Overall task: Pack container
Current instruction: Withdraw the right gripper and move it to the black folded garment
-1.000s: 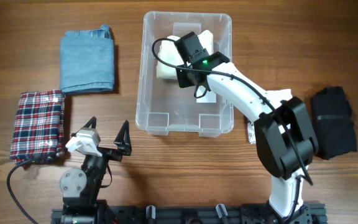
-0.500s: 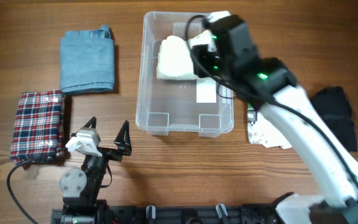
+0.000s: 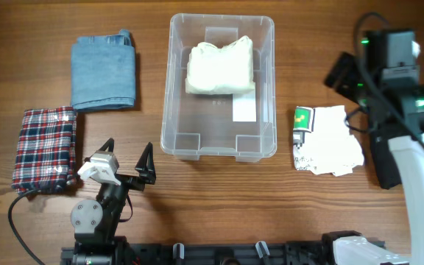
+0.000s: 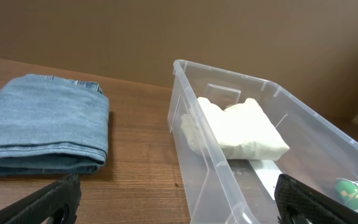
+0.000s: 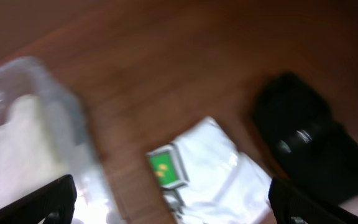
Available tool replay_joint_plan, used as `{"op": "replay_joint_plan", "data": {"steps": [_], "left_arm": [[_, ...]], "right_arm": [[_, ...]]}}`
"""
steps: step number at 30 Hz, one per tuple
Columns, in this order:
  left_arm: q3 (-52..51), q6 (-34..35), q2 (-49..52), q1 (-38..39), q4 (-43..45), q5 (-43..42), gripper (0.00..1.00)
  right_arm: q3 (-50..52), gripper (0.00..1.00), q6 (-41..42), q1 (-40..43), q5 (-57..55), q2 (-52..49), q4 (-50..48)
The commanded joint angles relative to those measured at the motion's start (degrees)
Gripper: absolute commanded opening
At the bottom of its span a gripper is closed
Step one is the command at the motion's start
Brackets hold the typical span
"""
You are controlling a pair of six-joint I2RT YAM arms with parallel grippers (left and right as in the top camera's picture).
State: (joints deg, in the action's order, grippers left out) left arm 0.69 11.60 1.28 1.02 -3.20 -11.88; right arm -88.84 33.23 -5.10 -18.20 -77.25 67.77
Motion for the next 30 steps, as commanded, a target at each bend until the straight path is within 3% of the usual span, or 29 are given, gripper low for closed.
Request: {"op": "replay_joint_plan", "data": {"steps": [1, 8, 17, 23, 30], "left_arm": [[-0.37, -0.92, 0.02, -0.5, -0.07, -0.09, 1.0], [-0.37, -0.92, 0.02, -0.5, -0.07, -0.09, 1.0], [-0.37, -0.9, 0.02, -0.5, -0.07, -0.09, 1.0], [-0.35, -0.9, 0.02, -0.5, -0.07, -0.09, 1.0], [-0.37, -0.92, 0.02, -0.5, -0.07, -0.09, 1.0]], "right_arm": [[2.34, 1.0, 4.79, 7.19, 2.78, 0.11, 1.6], [10.36, 1.0, 14.71, 20.87, 7.67, 0.11, 0.57], [21.4, 1.0, 16.68, 35.04, 7.82, 0.11, -3.78], [27.65, 1.0, 17.09, 38.77, 8.02, 0.04, -8.48], [32.24, 1.0, 26.03, 40.57, 7.98, 0.04, -9.51]]}}
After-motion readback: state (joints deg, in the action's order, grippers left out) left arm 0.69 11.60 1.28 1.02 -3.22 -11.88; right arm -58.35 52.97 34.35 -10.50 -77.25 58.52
